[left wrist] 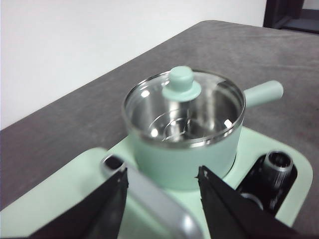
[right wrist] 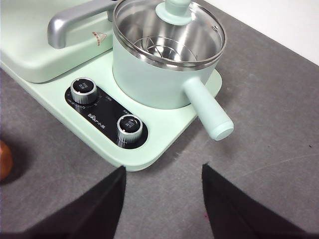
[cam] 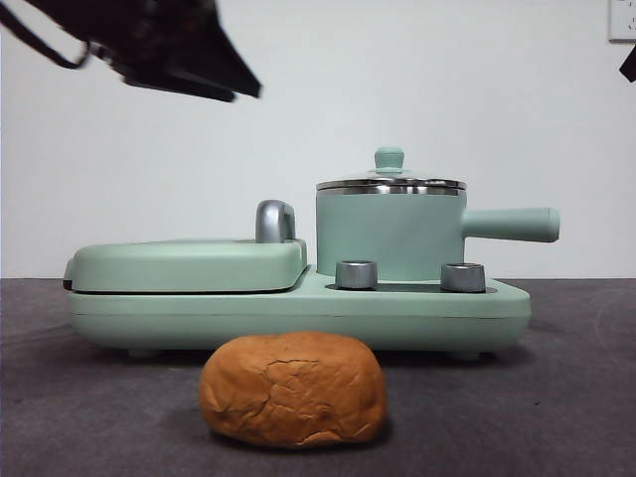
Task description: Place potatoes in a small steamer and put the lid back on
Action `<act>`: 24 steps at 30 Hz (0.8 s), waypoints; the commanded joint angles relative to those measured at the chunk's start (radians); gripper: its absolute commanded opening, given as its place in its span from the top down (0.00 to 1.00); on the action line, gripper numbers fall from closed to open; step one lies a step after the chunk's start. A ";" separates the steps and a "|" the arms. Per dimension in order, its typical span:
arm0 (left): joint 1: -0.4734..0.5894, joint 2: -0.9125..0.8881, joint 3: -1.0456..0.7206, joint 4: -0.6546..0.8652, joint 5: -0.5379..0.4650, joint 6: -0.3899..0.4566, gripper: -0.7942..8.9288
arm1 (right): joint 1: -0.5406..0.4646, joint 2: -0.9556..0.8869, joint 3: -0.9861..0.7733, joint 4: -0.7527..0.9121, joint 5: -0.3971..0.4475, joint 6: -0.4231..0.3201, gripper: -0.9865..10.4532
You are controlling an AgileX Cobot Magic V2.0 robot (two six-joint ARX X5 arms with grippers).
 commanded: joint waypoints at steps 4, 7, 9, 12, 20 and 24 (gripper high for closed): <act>-0.050 0.154 0.140 0.015 -0.001 -0.039 0.69 | 0.004 0.006 0.018 0.011 -0.002 0.032 0.70; -0.071 0.230 0.209 0.012 -0.001 -0.041 0.69 | 0.004 0.006 0.018 0.011 -0.002 0.033 0.70; -0.082 0.277 0.254 0.011 -0.001 -0.049 0.69 | 0.004 0.006 0.018 0.011 -0.002 0.033 0.70; -0.095 0.345 0.320 0.010 -0.001 -0.055 0.69 | 0.004 0.006 0.018 0.011 -0.001 0.033 0.70; -0.114 0.507 0.476 0.010 -0.001 -0.055 0.69 | 0.004 0.006 0.018 0.011 -0.001 0.033 0.70; -0.116 0.567 0.528 0.011 0.000 -0.055 0.69 | 0.004 0.007 0.018 0.011 0.000 0.033 0.70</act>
